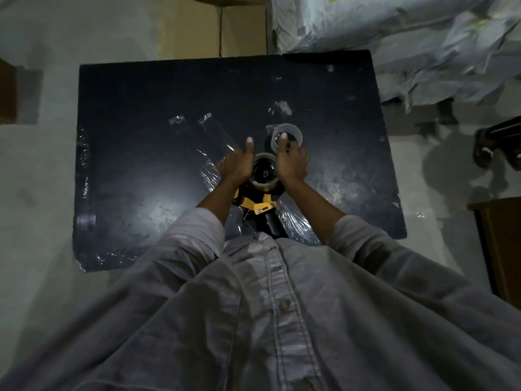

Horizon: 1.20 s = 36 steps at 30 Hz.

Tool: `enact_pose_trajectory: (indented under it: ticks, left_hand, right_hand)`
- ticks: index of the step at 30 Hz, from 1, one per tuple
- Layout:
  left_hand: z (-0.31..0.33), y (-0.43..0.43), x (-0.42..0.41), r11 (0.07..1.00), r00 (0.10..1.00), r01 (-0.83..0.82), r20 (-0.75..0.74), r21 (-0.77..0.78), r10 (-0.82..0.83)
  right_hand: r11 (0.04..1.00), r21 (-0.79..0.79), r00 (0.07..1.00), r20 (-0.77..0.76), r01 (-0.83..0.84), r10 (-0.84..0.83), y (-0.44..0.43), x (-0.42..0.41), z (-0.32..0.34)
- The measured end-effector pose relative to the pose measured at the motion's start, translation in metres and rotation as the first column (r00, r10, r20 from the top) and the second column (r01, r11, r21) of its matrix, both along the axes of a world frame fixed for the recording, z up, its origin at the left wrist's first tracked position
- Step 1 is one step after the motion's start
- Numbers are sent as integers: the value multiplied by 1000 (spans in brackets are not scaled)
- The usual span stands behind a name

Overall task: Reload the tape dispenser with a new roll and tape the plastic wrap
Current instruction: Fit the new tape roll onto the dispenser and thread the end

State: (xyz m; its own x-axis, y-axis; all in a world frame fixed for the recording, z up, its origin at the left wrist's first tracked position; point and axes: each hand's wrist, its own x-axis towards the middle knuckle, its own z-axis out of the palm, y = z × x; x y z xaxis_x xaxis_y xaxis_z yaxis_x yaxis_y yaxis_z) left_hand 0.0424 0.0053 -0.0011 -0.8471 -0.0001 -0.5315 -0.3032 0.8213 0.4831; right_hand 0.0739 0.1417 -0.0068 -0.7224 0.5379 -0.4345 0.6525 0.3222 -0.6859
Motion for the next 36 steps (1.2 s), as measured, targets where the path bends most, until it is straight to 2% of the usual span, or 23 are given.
enact_pose_trajectory:
  ticks: [2, 6, 12, 15, 18, 21, 25, 27, 31, 36]
  left_hand:
    - [-9, 0, 3, 999, 997, 15, -73, -52, -19]
    - [-20, 3, 13, 986, 974, 51, -211, -160, -85]
    - [-26, 2, 8, 969, 966, 139, -186, -202, -178]
    - [-30, -2, 2, 958, 958, 216, -148, -191, -245]
    - [-32, -4, -3, 945, 947, 257, -142, -202, -288]
    - [-34, -3, -2, 932, 937, 266, -162, -248, -311]
    - [-36, -5, 5, 909, 911, 311, -187, -276, -368]
    - [-34, -5, 4, 910, 908, 316, -192, -269, -373]
    - [-23, -2, -1, 906, 912, 327, -160, -269, -377]
    - [-24, 0, 3, 909, 907, 329, -181, -257, -380]
  right_hand:
    - [1000, -12, 1000, 21, 19, -19, -11, -3, -2]
    - [997, 76, 1000, -5, 28, -28, -16, 3, -10]
    - [994, 109, 1000, 17, -1, -1, -16, 4, -19]
    - [998, 68, 1000, 12, -6, 6, -15, 5, -26]
    - [999, -47, 999, -39, 12, -13, -16, 7, -19]
    - [998, -59, 998, -63, 14, -17, -17, 7, -16]
    - [995, 103, 998, -55, 7, -2, -20, 14, -16]
    - [983, 180, 995, -72, -47, 61, -17, 12, -13]
    - [998, -21, 995, -81, -56, 54, -12, 4, -7]
    - [997, -75, 999, -43, -21, 18, -8, 9, -9]
